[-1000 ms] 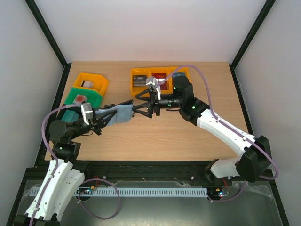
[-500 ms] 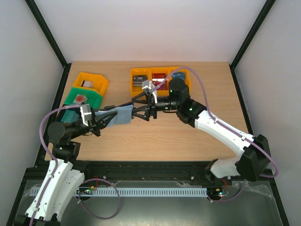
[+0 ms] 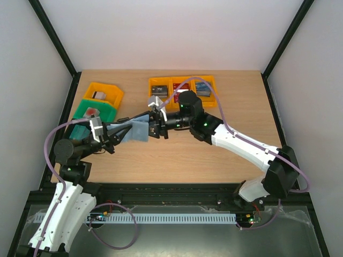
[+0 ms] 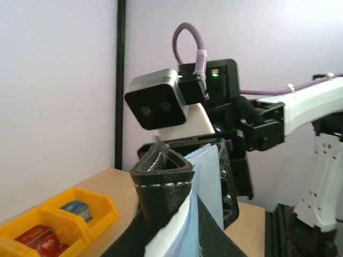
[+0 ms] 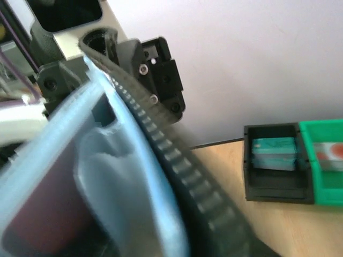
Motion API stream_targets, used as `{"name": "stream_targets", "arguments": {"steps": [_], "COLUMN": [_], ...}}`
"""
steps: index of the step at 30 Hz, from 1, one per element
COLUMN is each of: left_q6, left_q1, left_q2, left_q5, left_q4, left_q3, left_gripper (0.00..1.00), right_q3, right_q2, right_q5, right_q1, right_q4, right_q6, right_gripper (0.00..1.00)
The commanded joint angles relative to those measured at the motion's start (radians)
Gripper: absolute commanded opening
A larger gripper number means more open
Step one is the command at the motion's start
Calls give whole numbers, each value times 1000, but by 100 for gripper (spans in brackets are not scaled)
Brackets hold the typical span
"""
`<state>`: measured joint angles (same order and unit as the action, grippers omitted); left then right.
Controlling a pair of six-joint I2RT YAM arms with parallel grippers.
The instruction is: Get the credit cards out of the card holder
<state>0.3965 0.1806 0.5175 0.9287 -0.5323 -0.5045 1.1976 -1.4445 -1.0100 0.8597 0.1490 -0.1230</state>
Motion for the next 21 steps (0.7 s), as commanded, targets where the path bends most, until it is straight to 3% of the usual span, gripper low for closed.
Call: {"name": "stream_targets", "arguments": {"steps": [1,2,4,5,7,9,13,17,21], "left_q6": [-13,-15,-15,-17,-33,-77,-168,-228,-204], "left_q1": [1,1,0,0,-4,-8,-18,-18,-18], "left_q2": [-11,-14,-18,-22,-27,-32,-40,-49,-50], "left_q5": [-130,-154,-199,-227,-298,-395,-605,-587,-548], "left_q4": [-6,3,17,23,47,88,169,196,178], "left_q3": [15,20,30,38,50,58,69,86,108], "left_gripper": [3,7,16,27,57,71,84,89,90], "right_q3": [55,55,63,70,97,131,224,364,454], "right_q2": [-14,-11,-7,-5,-6,-9,-53,-144,-200], "right_q5": [-2,14,58,86,161,252,593,1000,1147], "right_q1": [23,23,23,23,24,24,27,49,106], "right_q4": [69,59,20,-5,-74,-173,-348,-579,-675], "right_q6": [-40,-36,-23,-15,1,16,-36,-94,-72], "right_gripper": [15,5,2,2,2,2,2,2,2]}}
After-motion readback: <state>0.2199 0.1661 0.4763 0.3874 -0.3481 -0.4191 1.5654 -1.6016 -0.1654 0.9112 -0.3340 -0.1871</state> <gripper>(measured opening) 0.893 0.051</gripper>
